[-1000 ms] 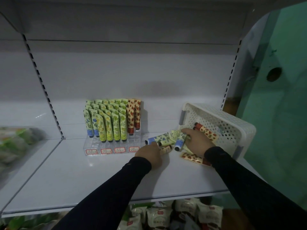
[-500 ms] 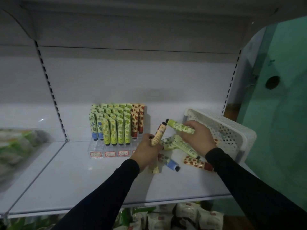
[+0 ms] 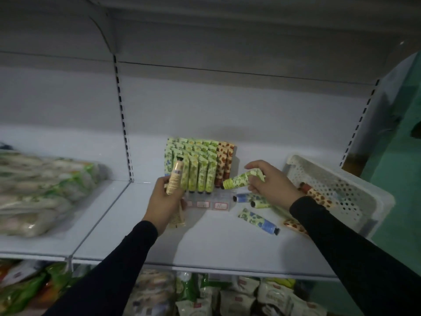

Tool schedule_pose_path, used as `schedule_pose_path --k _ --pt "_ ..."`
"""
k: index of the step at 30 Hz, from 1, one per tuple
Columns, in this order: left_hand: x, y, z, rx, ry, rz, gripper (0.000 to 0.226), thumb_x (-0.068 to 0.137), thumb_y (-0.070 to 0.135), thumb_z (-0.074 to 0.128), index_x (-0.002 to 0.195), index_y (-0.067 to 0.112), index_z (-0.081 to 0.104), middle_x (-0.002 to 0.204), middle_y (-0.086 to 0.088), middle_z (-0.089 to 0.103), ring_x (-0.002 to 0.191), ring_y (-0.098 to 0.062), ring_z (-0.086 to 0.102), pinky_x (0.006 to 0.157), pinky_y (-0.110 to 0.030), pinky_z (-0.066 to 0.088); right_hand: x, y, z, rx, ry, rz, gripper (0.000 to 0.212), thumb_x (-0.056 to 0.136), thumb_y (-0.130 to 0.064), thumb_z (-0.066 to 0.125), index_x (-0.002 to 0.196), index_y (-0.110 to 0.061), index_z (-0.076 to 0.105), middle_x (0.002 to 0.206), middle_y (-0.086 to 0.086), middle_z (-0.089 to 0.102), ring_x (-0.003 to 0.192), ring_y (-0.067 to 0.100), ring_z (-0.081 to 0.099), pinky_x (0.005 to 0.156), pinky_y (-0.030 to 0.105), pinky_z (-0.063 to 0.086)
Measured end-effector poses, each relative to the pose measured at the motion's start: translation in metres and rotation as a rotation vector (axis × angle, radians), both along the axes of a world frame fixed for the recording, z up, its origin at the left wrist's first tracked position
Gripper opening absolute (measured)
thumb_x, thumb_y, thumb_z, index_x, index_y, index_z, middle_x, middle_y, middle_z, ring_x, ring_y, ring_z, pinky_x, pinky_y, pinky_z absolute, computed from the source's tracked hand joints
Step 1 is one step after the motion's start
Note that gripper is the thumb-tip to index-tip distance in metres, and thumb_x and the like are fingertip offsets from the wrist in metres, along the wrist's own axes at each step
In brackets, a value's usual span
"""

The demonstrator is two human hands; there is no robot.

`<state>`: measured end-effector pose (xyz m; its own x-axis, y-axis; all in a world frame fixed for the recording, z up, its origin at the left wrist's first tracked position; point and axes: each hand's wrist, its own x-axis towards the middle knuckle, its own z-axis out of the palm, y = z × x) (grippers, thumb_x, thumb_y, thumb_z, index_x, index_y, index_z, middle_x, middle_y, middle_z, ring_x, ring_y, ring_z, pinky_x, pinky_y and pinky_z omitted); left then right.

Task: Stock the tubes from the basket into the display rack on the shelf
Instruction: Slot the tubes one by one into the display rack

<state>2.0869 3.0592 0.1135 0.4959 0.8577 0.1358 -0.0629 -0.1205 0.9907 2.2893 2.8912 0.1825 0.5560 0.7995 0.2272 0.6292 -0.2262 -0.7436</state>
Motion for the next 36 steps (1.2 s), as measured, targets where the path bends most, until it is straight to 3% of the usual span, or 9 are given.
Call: schedule_pose_path --k 5,9,12,14,16,21,26,30,36 --pt "-0.029 0.029 -0.020 -0.040 0.006 0.096 0.030 0.094 0.008 0.057 0.121 0.015 0.045 0.076 -0.017 0.061 0.056 -0.023 0.059 0.053 -0.035 0.049 -0.017 0.026 0.004 0.029 -0.018 0.006 0.029 0.094 -0.028 0.061 0.119 -0.033 0.048 0.120 0.005 0.061 0.097 0.019 0.067 0.082 0.030 0.053" --pt "-0.039 0.041 -0.028 -0.019 -0.013 0.126 0.032 0.095 0.013 0.061 0.120 0.023 0.045 0.078 -0.011 0.059 0.058 -0.025 0.060 0.057 -0.039 0.053 -0.023 0.046 0.000 0.022 -0.120 -0.055 0.038 0.091 -0.032 0.065 0.125 -0.016 0.058 0.130 0.001 0.059 0.109 0.014 0.058 0.083 0.023 0.041" --pt "-0.041 0.048 -0.038 0.045 0.027 0.140 0.035 0.095 0.011 0.058 0.122 0.030 0.045 0.083 -0.017 0.063 0.055 -0.026 0.063 0.056 -0.040 0.056 -0.027 0.054 -0.001 0.039 -0.156 -0.075 0.034 0.093 -0.034 0.063 0.118 -0.010 0.064 0.108 0.003 0.063 0.098 0.015 0.058 0.081 0.025 0.042" --pt "-0.040 0.050 -0.043 0.070 0.055 0.139 0.034 0.096 0.012 0.057 0.121 0.031 0.046 0.081 -0.021 0.064 0.053 -0.025 0.064 0.054 -0.039 0.055 -0.027 0.060 -0.004 0.020 -0.226 -0.079 0.031 0.096 -0.031 0.057 0.101 -0.002 0.067 0.096 0.012 0.068 0.092 0.028 0.062 0.078 0.032 0.047" --pt "-0.040 0.050 -0.045 0.080 0.078 0.136 0.034 0.096 0.012 0.056 0.123 0.031 0.047 0.080 -0.020 0.064 0.053 -0.024 0.064 0.050 -0.032 0.052 -0.027 0.065 -0.006 0.016 -0.248 -0.079 0.032 0.098 -0.026 0.053 0.096 0.003 0.067 0.093 0.021 0.067 0.091 0.034 0.061 0.075 0.031 0.047" --pt "-0.039 0.050 -0.044 0.100 0.101 0.124 0.036 0.095 0.013 0.057 0.124 0.031 0.046 0.074 -0.014 0.065 0.052 -0.020 0.063 0.048 -0.027 0.050 -0.033 0.072 -0.008 0.117 -0.200 -0.097 0.022 0.093 -0.026 0.062 0.087 -0.010 0.075 0.077 0.000 0.072 0.073 0.010 0.067 0.061 0.002 0.043" --pt "-0.039 0.049 -0.045 0.100 0.094 0.122 0.035 0.095 0.013 0.058 0.123 0.030 0.048 0.075 -0.014 0.065 0.050 -0.018 0.062 0.046 -0.024 0.049 -0.043 0.080 -0.009 0.188 -0.216 -0.097 0.026 0.092 -0.025 0.064 0.073 -0.010 0.073 0.071 0.001 0.070 0.069 0.012 0.065 0.067 0.018 0.048" --pt "-0.039 0.050 -0.046 0.104 0.098 0.114 0.033 0.095 0.013 0.057 0.123 0.029 0.048 0.074 -0.013 0.065 0.050 -0.018 0.062 0.047 -0.024 0.049 -0.048 0.087 -0.008 0.190 -0.260 -0.103 0.024 0.093 -0.024 0.063 0.077 -0.008 0.073 0.071 0.000 0.070 0.067 0.010 0.062 0.059 0.003 0.041" --pt "-0.039 0.049 -0.045 0.117 0.106 0.110 0.033 0.095 0.013 0.057 0.122 0.030 0.047 0.073 -0.011 0.066 0.050 -0.018 0.062 0.048 -0.026 0.049 -0.052 0.094 -0.013 0.153 -0.317 -0.086 0.021 0.093 -0.025 0.063 0.085 -0.009 0.074 0.075 -0.003 0.069 0.069 0.008 0.062 0.065 0.012 0.044"
